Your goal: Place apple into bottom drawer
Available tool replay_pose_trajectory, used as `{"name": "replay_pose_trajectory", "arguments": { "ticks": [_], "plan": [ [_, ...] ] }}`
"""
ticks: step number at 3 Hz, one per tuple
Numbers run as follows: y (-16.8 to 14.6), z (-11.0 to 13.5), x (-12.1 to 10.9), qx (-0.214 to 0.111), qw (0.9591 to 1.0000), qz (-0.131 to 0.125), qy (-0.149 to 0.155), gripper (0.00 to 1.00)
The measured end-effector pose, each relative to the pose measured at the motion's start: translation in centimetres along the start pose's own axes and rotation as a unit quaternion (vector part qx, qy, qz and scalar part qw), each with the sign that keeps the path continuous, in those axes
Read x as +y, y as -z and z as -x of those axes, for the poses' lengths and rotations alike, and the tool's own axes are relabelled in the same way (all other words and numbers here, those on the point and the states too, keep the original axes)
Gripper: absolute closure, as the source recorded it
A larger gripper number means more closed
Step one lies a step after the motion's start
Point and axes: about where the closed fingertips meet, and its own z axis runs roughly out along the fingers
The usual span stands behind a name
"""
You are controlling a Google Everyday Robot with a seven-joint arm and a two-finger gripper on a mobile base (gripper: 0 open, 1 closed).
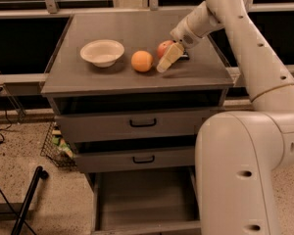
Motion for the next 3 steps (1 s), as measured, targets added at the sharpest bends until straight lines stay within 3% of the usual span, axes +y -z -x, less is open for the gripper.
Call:
{"name": "replay_pose_trajectory", "arguments": {
  "ticks": [2,3],
  "plan": [
    [-0.12,0.41,0.13,0.001,1.0,0.005,0.0,0.42],
    [-0.12,0.41,0.13,0.001,1.0,0.005,0.0,0.73]
  ]
}}
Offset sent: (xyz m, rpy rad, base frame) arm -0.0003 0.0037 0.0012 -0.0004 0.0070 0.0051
